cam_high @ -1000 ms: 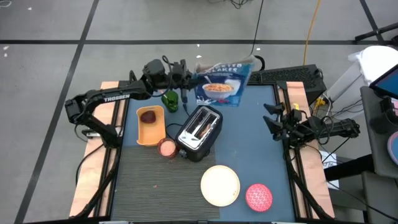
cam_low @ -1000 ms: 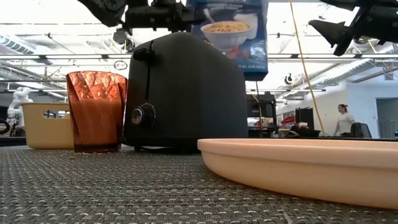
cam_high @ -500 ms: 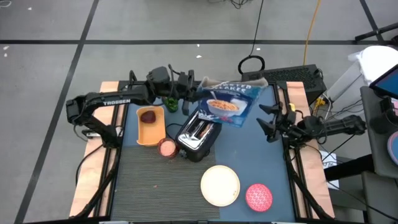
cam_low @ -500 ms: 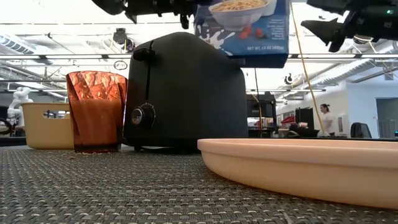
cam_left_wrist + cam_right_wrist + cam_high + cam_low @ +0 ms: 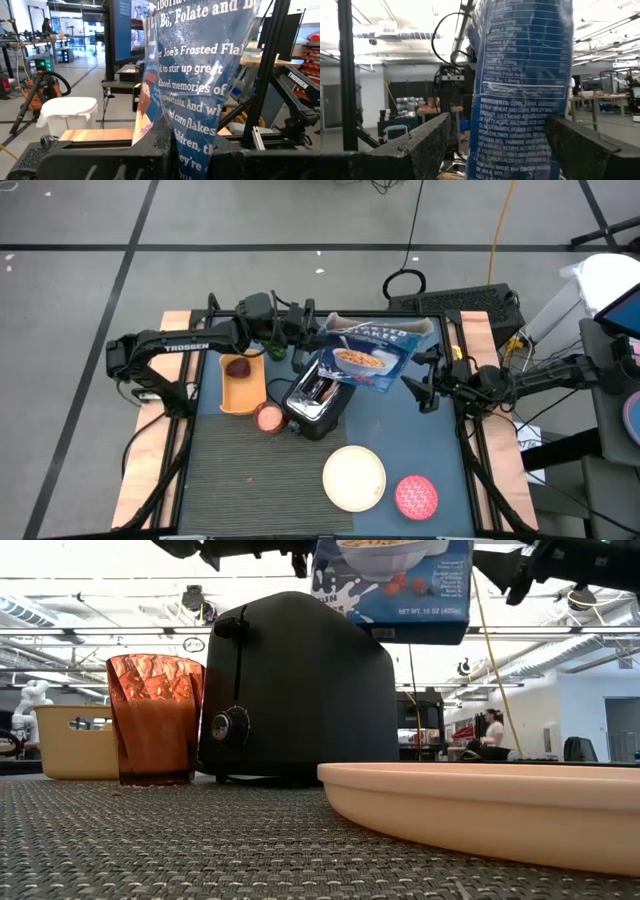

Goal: Arrange a breakfast setting
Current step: Put the cereal from the blue cereal box into the red bowl

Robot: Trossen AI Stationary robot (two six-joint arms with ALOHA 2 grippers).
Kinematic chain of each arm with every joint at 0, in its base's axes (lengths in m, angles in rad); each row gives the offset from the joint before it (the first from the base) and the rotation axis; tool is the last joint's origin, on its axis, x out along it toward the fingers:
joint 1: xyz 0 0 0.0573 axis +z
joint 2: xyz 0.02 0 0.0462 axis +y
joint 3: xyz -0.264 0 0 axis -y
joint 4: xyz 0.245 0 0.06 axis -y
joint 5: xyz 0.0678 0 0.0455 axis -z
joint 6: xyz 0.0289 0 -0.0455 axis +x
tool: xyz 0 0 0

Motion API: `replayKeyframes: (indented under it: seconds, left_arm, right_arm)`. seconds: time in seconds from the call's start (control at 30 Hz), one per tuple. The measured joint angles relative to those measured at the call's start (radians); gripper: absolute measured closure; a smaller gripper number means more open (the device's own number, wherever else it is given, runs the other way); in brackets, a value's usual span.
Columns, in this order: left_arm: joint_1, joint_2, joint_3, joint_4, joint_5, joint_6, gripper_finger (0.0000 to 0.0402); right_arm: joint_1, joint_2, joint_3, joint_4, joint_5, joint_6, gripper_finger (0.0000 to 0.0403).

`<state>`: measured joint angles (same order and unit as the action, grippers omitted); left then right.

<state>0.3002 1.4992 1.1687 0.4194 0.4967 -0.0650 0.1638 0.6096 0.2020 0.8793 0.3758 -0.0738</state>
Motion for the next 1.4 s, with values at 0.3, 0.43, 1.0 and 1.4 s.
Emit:
replayKeyframes:
  seconds: [0.3, 0.43, 1.0, 1.4]
  left_arm:
    - [-0.002, -0.002, 0.001, 0.008, 0.0, -0.011, 0.0378]
    - [-0.002, 0.002, 0.001, -0.001, -0.006, -0.016, 0.0378]
    - [-0.002, 0.002, 0.002, -0.036, -0.001, -0.016, 0.0378]
    - [-0.023, 0.003, 0.002, -0.041, -0.002, -0.008, 0.0378]
  right_arm:
    - [0.0, 0.086, 0.034, 0.049, 0.031, -0.042, 0.009]
    - [0.0, 0.084, 0.034, 0.043, 0.096, -0.044, 0.009]
    - [0.002, 0.083, 0.037, -0.034, 0.239, -0.074, 0.009]
    - [0.002, 0.087, 0.037, -0.069, 0.247, -0.062, 0.009]
